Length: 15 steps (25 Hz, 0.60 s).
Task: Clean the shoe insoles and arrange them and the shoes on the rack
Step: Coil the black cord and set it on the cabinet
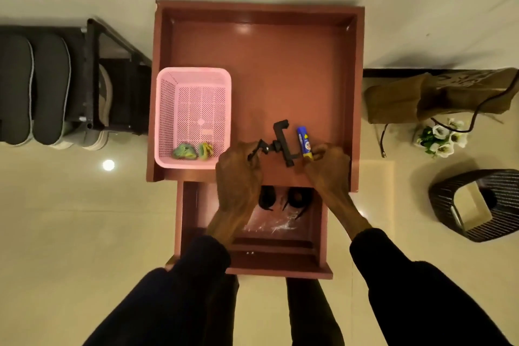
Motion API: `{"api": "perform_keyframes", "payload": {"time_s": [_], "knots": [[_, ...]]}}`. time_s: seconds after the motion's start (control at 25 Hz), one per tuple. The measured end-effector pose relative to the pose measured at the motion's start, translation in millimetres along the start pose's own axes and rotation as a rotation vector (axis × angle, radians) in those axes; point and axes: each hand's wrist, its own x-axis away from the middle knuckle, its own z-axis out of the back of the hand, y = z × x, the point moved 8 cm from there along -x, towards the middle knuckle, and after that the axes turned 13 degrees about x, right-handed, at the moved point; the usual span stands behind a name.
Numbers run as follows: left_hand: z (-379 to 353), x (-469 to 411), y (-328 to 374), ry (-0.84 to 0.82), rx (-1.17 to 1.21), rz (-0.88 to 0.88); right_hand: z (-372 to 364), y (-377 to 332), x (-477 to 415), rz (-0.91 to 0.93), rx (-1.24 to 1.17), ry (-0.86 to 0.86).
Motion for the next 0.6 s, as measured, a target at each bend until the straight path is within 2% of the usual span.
{"api": "perform_keyframes", "payload": {"time_s": [0.12,0.2,0.32,0.4,0.6], "knots": [[26.7,75.4,-32.7,-0.045,0.123,0.121,-31.6,35.3,73.3,-0.059,-0.066,-0.012],[50.0,121.9,-59.5,-0.079,0.092,0.174,-61.1,51.6,113.8,-0.111,-0.088,-0.053],[73.7,137.4,-103.2,-0.133,0.083,0.253,-113.8,57.6,142.6,-0.161,-0.066,-0.113],[80.9,134.0,-129.9,-0.168,-0.03,0.208,-144.4,49.3,150.2,-0.149,-0.028,-0.134],[51.8,92.3,-177.0,-0.246,-0.369,-0.063,-204.3,29.0,116.2,-0.191,0.013,-0.126]]}}
